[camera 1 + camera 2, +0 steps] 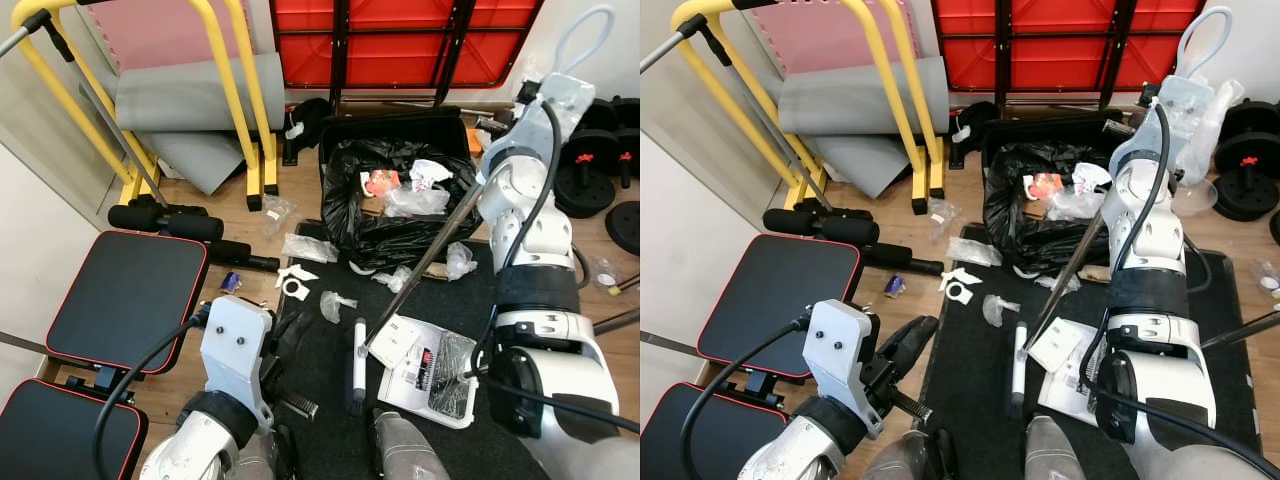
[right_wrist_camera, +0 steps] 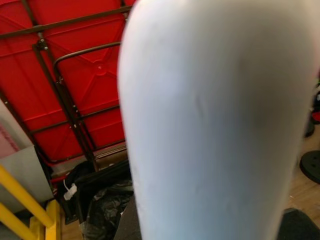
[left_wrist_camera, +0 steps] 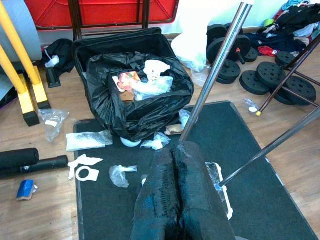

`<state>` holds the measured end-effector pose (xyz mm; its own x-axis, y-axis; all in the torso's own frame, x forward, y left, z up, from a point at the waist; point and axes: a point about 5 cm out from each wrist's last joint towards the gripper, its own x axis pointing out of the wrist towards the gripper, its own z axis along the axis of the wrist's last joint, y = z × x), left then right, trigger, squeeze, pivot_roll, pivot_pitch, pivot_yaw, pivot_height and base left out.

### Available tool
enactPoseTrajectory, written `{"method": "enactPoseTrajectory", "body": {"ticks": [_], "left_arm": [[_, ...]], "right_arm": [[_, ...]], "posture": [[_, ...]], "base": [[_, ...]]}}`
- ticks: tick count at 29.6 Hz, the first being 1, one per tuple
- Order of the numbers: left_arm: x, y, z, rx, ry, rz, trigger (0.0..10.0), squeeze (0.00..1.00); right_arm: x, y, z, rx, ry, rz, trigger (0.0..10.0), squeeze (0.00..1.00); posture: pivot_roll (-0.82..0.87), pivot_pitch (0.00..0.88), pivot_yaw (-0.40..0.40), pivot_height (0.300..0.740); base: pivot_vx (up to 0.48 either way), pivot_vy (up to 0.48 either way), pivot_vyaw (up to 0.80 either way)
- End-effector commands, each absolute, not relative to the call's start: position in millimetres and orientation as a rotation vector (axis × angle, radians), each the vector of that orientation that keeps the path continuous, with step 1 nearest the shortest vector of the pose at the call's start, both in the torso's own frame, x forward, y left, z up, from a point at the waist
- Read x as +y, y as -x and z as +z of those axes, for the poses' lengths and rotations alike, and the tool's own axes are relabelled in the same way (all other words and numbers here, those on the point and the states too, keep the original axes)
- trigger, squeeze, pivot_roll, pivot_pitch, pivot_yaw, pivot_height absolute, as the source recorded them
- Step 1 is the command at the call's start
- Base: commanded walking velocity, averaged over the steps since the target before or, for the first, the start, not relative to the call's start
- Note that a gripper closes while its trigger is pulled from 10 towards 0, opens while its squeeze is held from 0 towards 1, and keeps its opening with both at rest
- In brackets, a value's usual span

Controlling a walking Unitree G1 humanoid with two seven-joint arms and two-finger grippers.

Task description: Sweep floor

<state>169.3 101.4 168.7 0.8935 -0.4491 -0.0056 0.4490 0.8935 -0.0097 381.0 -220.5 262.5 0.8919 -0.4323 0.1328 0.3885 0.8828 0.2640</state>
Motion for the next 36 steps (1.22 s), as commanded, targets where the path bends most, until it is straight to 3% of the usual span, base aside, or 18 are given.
{"method": "enactPoseTrajectory", "body": {"ticks": [1, 18, 29, 36], "left_arm": [[102.2, -166.3, 167.1, 0.027, 0.005, -0.458, 10.0, 0.0], [101.5, -167.8, 166.9, 0.026, 0.013, -0.463, 10.0, 0.0], [100.6, -169.5, 166.4, 0.024, 0.016, -0.465, 10.0, 0.0], [100.3, -169.9, 166.8, 0.022, 0.014, -0.473, 10.0, 0.0]], "right_arm": [[-223.7, -378.8, 275.8, -0.267, -0.25, -0.441, 10.0, 0.0], [-221.0, -370.1, 317.1, -0.35, -0.089, -0.496, 10.0, 0.0], [-212.3, -374.5, 314.3, -0.295, -0.156, -0.447, 10.0, 0.0], [-200.0, -375.3, 321.6, -0.347, -0.257, -0.296, 10.0, 0.0]], "posture": [[-0.1, 0.278, 0.019, 0.74], [-0.11, 0.274, 0.017, 0.74], [-0.12, 0.269, 0.016, 0.74], [-0.12, 0.269, 0.016, 0.74]], "base": [[0.0, 0.0, 0.0], [0.0, 0.0, 0.0], [0.0, 0.0, 0.0], [0.0, 0.0, 0.0]]}}
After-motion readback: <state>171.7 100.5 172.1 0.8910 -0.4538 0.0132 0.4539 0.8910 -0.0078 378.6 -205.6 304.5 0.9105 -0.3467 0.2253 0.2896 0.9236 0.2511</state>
